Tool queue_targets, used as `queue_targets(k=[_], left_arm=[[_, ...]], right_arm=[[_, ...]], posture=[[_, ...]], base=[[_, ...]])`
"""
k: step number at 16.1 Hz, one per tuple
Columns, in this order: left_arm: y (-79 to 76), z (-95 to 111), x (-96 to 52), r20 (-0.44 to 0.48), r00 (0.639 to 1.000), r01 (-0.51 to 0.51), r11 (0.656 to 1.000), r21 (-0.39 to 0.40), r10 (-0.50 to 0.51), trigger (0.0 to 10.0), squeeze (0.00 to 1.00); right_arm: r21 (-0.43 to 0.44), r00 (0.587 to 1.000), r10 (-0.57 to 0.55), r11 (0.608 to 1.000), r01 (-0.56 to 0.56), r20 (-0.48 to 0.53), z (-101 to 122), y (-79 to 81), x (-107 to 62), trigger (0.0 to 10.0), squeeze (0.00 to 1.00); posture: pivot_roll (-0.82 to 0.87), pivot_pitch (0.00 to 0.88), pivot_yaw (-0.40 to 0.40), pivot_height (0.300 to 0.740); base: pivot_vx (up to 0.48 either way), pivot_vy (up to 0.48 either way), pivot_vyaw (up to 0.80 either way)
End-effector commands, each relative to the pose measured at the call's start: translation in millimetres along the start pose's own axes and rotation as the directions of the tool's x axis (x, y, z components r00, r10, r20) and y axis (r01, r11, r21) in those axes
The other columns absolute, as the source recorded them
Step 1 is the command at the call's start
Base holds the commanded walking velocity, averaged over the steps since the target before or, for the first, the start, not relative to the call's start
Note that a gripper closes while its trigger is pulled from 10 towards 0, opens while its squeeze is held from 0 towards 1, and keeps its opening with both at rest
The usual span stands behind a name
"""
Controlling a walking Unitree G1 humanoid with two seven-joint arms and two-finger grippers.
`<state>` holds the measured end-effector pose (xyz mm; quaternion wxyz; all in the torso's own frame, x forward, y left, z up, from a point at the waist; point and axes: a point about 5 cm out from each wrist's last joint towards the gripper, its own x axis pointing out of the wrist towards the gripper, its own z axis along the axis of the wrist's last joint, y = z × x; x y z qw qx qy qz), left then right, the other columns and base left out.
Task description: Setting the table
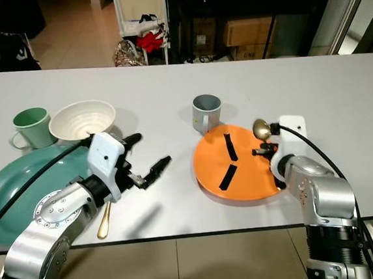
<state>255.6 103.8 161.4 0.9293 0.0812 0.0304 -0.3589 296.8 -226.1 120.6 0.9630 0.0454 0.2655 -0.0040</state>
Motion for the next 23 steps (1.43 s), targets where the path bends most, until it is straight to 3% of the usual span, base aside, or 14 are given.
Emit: queue_targets(k=[1,4,11,17,18,19,20,23], left_arm=[[-1.7,1.1,-1.3,-0.003,1.0,0.016,1.0,0.006,-0.016,10.0,0.0],[-3.8,3.4,-0.4,-0.003,0.999,0.042,0.999,0.001,-0.042,10.0,0.0],[-16.7,-0.1,-7.2,-0.051,0.981,0.188,0.982,-0.008,-0.188,10.0,0.0],[-17.8,-0.9,-10.2,-0.066,0.976,0.209,0.978,0.0,-0.208,10.0,0.0],[-17.6,-0.8,-10.2,-0.066,0.976,0.207,0.978,0.001,-0.207,10.0,0.0],[-17.5,-0.8,-10.2,-0.066,0.976,0.207,0.978,0.001,-0.207,10.0,0.0],[-17.2,-0.6,-10.5,-0.066,0.976,0.206,0.978,0.002,-0.206,10.0,0.0],[-15.6,-0.1,-10.8,-0.064,0.978,0.2,0.98,0.004,-0.199,10.0,0.0]], right_arm=[[0.026,0.999,0.032,0.999,-0.033,0.012,1.8,1.1,0.5,10.0,0.0],[0.038,0.999,0.037,0.999,-0.036,-0.021,-16.0,-3.7,6.4,10.0,0.0],[0.053,0.999,0.02,0.998,-0.018,-0.04,-23.2,-8.6,18.0,10.0,0.0],[0.066,0.999,0.003,0.998,0.0,-0.042,-27.7,-14.5,24.0,10.0,0.0],[0.06,1.0,0.007,0.998,-0.005,-0.03,-26.7,-14.7,25.0,10.0,0.9],[0.056,1.0,0.006,0.998,-0.004,-0.027,-26.4,-14.9,25.2,10.0,0.9],[0.058,1.0,0.009,0.998,-0.008,-0.013,-23.8,-14.3,25.0,10.0,1.0],[0.041,0.999,0.014,0.999,-0.015,0.035,-12.5,-13.2,20.5,10.0,1.0]], posture=[[0.01,0.0,-0.015,0.74],[0.01,0.0,-0.009,0.74],[0.01,0.0,0.001,0.74],[0.02,0.0,0.004,0.74],[0.02,0.0,0.005,0.74],[0.02,0.0,0.005,0.74],[0.02,0.0,0.006,0.74],[0.02,0.0,0.007,0.74]], base=[[0.0,0.0,0.0],[0.0,0.0,0.0],[0.0,0.0,0.0],[0.0,0.0,0.0],[0.0,0.0,0.0],[0.0,0.0,0.0],[0.0,0.0,0.0],[0.0,0.0,0.0]])
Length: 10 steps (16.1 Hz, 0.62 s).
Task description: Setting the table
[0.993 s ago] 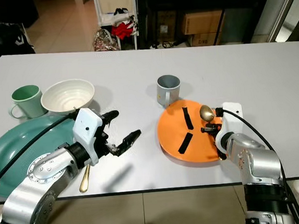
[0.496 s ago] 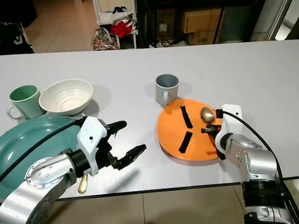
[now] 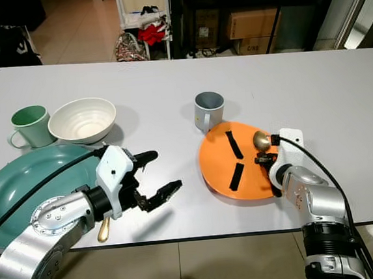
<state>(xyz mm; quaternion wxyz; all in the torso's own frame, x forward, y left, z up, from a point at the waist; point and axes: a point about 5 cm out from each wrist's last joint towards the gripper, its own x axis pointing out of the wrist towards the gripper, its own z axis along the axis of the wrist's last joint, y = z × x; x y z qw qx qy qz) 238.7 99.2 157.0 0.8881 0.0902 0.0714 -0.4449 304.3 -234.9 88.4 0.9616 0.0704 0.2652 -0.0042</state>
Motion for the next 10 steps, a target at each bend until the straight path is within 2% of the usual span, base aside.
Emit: queue_targets(k=[1,2,3,5,7,8,9,10], left_arm=[[0.1,3.7,-2.0,0.009,1.0,0.002,1.0,0.012,-0.002,10.0,0.0],[0.9,4.4,-1.9,0.014,1.0,-0.004,1.0,0.012,0.004,10.0,0.0],[3.3,6.8,-2.3,0.03,0.999,-0.023,1.0,0.006,0.023,10.0,0.0],[6.9,9.3,-3.8,0.052,0.997,-0.063,0.998,-0.007,0.064,10.0,0.0],[16.5,13.9,-8.6,0.083,0.979,-0.185,0.982,-0.037,0.188,10.0,0.0],[17.9,14.4,-9.8,0.088,0.974,-0.208,0.977,-0.04,0.211,10.0,0.0],[21.3,16.3,-12.4,0.103,0.955,-0.275,0.961,-0.032,0.277,10.0,0.0],[28.6,16.3,-16.7,0.097,0.906,-0.411,0.911,-0.036,0.412,10.0,0.0]], right_arm=[[-0.02,0.998,0.004,1.0,-0.002,0.062,17.5,-0.2,-7.0,10.0,1.0],[-0.032,0.997,0.003,0.999,0.0,0.081,22.1,0.4,-11.2,10.0,1.0],[-0.08,0.993,0.001,0.997,0.008,0.114,33.4,2.9,-24.1,10.0,1.0],[-0.117,0.983,0.015,0.993,0.007,0.182,46.6,9.4,-41.7,10.0,1.0],[-0.159,0.939,0.1,0.986,-0.05,0.33,57.2,34.9,-77.8,10.0,1.0],[-0.17,0.928,0.12,0.983,-0.062,0.352,56.6,39.9,-82.8,10.0,1.0],[-0.172,0.904,0.147,0.982,-0.083,0.4,53.0,49.9,-93.5,10.0,1.0],[-0.116,0.884,0.145,0.988,-0.104,0.444,42.8,59.3,-105.8,10.0,1.0]], posture=[[0.01,0.0,0.006,0.74],[0.01,0.0,0.005,0.74],[0.01,0.0,0.005,0.74],[0.01,0.0,0.005,0.74],[0.0,0.0,0.008,0.74],[0.0,0.0,0.009,0.74],[0.0,0.0,0.01,0.74],[0.0,0.0,0.013,0.74]], base=[[0.0,0.0,0.0],[0.0,0.0,0.0],[0.0,0.0,0.0],[0.0,0.0,0.0],[0.0,0.0,0.3],[0.0,0.0,0.8],[0.0,0.0,0.8],[0.0,0.0,0.8]])
